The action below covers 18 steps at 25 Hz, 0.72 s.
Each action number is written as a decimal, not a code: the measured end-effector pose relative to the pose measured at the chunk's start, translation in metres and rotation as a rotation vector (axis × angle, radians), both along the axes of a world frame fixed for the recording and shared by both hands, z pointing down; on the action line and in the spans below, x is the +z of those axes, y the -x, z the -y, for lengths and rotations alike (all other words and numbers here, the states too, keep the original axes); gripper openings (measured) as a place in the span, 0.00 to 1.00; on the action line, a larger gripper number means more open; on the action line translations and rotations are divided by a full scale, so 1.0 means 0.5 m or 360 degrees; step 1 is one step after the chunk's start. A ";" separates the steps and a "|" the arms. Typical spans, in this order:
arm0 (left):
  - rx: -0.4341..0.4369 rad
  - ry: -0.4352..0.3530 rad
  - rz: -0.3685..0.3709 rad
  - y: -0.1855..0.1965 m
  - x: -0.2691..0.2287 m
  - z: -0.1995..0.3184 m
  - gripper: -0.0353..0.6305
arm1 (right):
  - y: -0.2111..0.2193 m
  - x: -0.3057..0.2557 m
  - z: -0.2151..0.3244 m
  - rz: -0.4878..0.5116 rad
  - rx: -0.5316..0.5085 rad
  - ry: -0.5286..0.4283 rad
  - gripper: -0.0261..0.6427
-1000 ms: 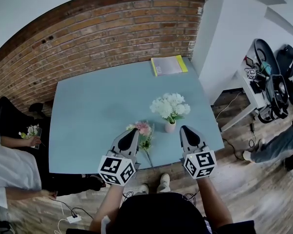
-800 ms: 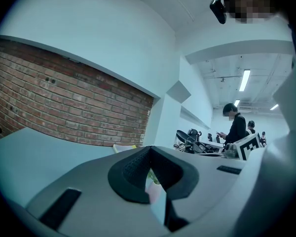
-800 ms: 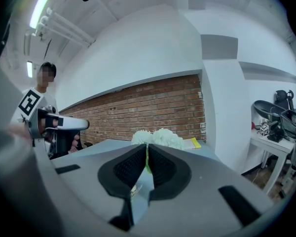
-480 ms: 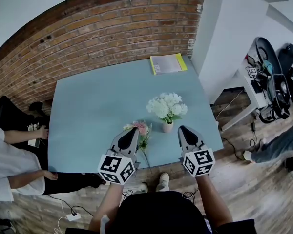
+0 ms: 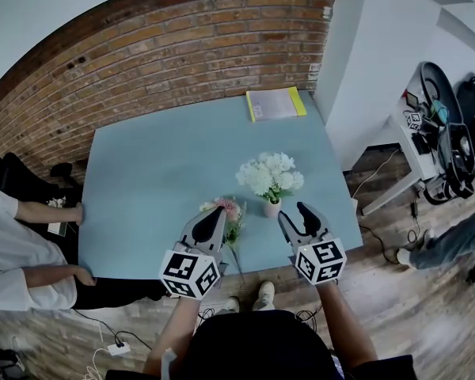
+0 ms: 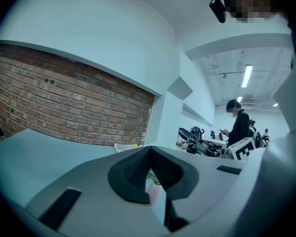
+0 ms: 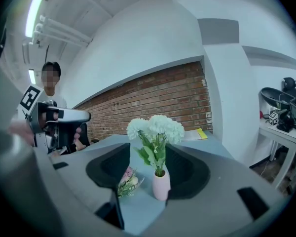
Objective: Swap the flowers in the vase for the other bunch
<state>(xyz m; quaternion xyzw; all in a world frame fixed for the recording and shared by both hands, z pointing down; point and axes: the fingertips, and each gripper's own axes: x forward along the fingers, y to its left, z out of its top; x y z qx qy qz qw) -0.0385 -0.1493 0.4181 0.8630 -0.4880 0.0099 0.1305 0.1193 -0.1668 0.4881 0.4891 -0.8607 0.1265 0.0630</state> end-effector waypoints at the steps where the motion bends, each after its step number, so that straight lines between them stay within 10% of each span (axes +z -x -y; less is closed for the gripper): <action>1: -0.0005 0.0001 0.0001 -0.001 0.001 0.001 0.06 | -0.001 0.004 0.003 0.0002 -0.0002 0.0006 0.37; 18: -0.0092 0.0013 0.0021 -0.014 0.009 0.031 0.06 | 0.009 0.079 0.068 -0.0041 -0.0046 0.0085 0.69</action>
